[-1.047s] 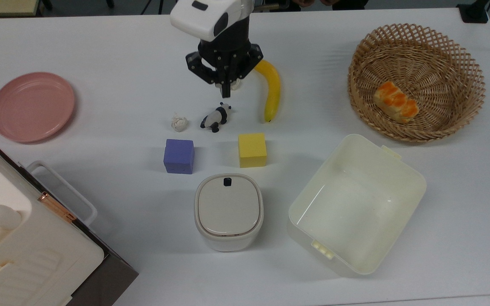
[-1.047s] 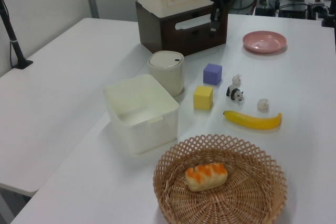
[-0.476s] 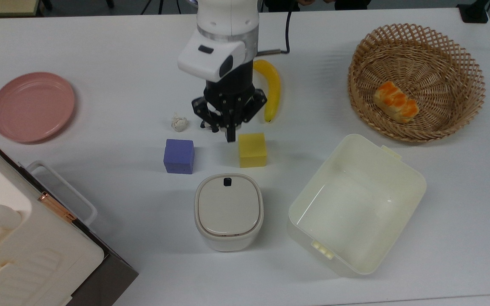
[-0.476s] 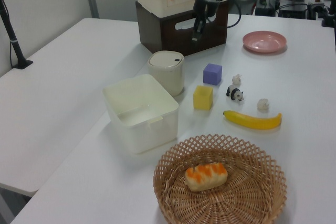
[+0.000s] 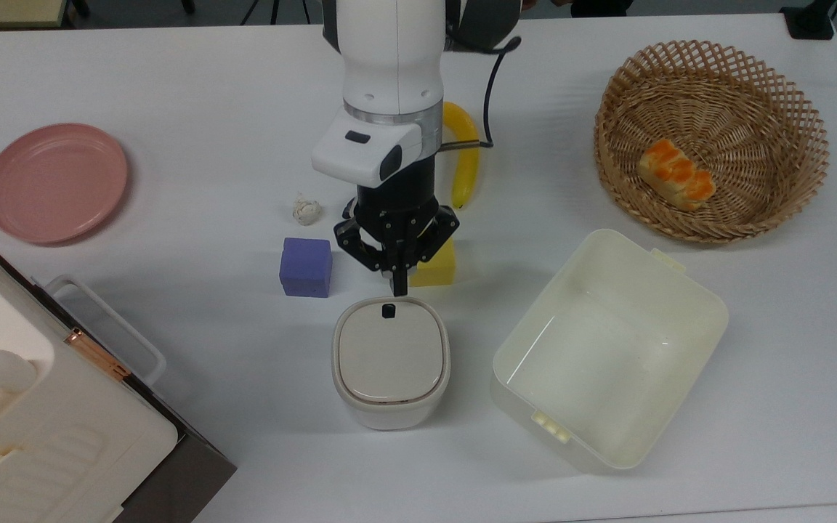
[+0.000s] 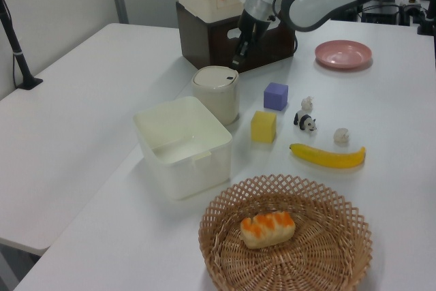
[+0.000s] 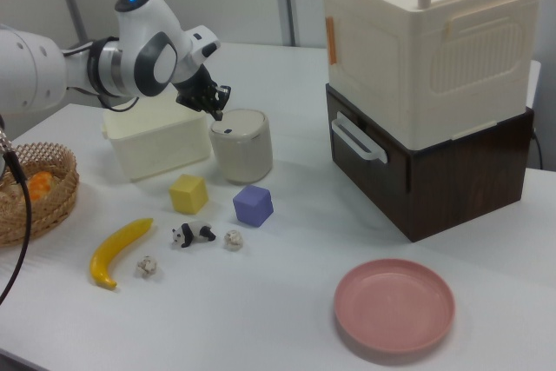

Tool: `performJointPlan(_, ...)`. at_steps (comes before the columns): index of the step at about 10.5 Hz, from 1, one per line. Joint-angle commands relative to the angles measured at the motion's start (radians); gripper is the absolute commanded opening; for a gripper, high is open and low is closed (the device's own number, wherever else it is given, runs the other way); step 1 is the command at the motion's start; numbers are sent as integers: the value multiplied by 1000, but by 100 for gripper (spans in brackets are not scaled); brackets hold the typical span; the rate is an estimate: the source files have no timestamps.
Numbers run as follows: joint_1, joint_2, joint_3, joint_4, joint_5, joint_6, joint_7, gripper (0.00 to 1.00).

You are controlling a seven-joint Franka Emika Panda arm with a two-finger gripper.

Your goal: Open the trash can

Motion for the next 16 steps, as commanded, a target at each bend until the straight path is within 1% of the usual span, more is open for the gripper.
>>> performJointPlan(1, -9, 41, -8, 10, -8, 85, -24, 0)
performJointPlan(2, -9, 54, -10, 16, -9, 105, -24, 0)
performJointPlan(10, -9, 81, -11, 27, -11, 109, -18, 0)
performJointPlan(16, -11, 81, -11, 21, -8, 109, -13, 0)
